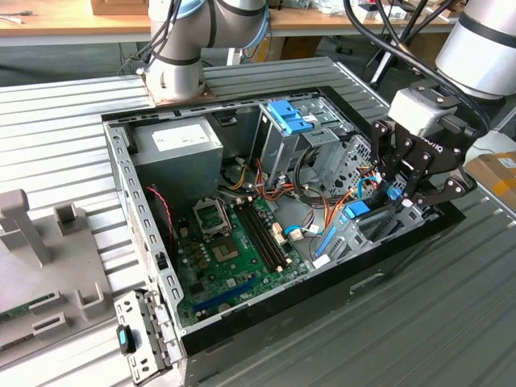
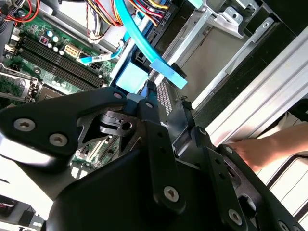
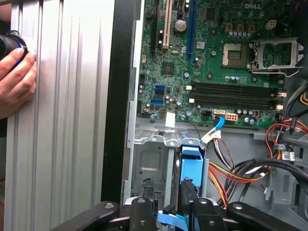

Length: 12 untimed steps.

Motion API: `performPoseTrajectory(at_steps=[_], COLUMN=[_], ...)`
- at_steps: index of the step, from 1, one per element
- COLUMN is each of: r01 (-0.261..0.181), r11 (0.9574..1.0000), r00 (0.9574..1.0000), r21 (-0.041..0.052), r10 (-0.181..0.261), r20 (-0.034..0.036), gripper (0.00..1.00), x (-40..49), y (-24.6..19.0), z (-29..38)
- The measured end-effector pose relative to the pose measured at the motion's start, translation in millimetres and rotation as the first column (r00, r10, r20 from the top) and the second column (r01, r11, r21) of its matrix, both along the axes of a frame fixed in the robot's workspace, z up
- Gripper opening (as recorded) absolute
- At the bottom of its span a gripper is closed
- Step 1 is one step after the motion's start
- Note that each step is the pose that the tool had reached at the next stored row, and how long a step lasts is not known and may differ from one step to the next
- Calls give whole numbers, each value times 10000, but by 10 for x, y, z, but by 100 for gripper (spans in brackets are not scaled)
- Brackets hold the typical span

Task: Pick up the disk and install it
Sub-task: 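Insert the second disk wire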

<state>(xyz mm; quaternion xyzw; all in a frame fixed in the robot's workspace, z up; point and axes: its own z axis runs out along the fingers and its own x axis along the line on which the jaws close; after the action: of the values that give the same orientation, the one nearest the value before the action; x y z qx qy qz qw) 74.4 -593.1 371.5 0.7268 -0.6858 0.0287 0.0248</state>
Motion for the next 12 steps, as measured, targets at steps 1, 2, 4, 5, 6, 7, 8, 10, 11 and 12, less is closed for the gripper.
performPoseTrajectory(at_steps=[1, 2, 4, 5, 6, 7, 8, 10, 11, 12], r01=[0, 0, 0, 0, 0, 0, 0, 0, 0, -1], r11=[10000, 10000, 10000, 10000, 10000, 10000, 10000, 10000, 10000, 10000], r00=[10000, 10000, 10000, 10000, 10000, 10000, 10000, 10000, 10000, 10000], r21=[0, 0, 0, 0, 0, 0, 0, 1, 2, 6], r10=[0, 0, 0, 0, 0, 0, 0, 0, 0, 1], r20=[0, 0, 0, 0, 0, 0, 0, 0, 0, 0], gripper=[36, 36, 36, 36, 36, 36, 36, 36, 36, 36], x=[0, 0, 1, 1, 2, 2, 2, 5, 6, 9], y=[0, 0, 0, 0, 0, 0, 0, 0, 0, 0], z=[0, 0, 0, 0, 0, 0, 0, 0, 0, -1])
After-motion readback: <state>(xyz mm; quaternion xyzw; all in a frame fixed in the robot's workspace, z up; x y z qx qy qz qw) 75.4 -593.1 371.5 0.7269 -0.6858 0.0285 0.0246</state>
